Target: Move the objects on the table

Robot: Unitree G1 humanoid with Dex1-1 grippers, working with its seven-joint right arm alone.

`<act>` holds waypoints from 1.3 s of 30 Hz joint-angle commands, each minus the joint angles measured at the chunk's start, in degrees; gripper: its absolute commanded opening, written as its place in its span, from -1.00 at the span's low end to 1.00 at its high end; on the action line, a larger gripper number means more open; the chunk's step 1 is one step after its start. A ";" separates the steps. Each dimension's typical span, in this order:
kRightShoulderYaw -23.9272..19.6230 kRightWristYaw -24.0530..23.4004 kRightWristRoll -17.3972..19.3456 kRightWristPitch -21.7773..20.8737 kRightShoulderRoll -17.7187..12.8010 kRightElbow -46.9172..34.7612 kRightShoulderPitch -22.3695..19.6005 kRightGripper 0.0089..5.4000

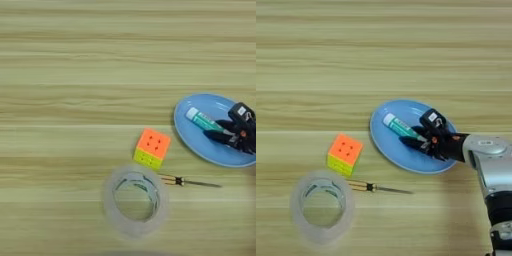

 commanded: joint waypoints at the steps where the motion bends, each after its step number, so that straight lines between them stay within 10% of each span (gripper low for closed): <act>1: -2.44 -0.93 2.66 -0.76 -1.84 -4.31 -3.90 -0.38; 39: -4.70 7.86 10.37 1.05 -4.15 -18.54 2.02 -0.38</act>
